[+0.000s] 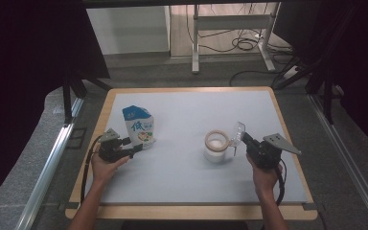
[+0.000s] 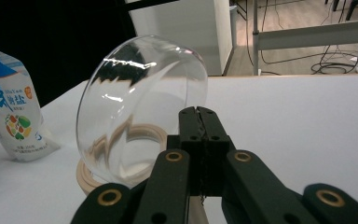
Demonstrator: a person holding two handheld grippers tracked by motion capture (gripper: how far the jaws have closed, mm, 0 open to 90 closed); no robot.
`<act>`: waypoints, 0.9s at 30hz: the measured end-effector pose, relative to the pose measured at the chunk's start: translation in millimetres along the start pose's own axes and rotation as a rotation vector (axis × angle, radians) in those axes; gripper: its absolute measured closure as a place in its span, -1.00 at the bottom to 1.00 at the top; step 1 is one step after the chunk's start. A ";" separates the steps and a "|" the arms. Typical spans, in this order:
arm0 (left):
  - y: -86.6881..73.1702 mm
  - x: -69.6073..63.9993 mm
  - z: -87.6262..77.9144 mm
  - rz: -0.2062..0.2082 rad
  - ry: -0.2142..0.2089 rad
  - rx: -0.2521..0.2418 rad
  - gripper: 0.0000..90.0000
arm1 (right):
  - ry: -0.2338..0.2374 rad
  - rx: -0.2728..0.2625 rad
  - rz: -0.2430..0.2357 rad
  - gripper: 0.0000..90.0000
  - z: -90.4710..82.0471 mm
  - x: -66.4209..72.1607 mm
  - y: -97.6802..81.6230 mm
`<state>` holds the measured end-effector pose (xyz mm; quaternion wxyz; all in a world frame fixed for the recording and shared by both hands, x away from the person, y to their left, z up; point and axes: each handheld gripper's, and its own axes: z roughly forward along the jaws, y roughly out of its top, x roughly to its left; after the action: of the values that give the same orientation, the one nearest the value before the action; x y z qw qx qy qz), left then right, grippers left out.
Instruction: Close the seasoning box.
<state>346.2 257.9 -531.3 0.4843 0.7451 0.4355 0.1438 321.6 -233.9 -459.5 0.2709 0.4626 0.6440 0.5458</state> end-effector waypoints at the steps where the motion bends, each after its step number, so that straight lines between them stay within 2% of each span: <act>1: -0.8 0.2 -0.5 0.003 -0.002 -0.001 -0.17 | 0.001 -0.001 -0.001 1.00 0.8 1.0 0.3; 17: -11.2 -5.4 -3.7 0.006 0.011 0.013 -0.18 | 0.004 -0.017 -0.015 1.00 0.9 5.5 1.7; 24: -12.9 -7.0 -5.3 0.003 0.011 0.015 -0.18 | 0.027 -0.004 -0.024 0.99 3.8 11.3 0.6; 27: -14.6 -7.6 -6.4 0.001 0.007 0.016 -0.18 | 0.046 0.008 -0.038 1.00 8.0 18.0 -0.9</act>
<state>330.3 257.9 -539.0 0.4766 0.7487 0.4379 0.1434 320.4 -214.1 -459.5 0.2644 0.4388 0.6609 0.5484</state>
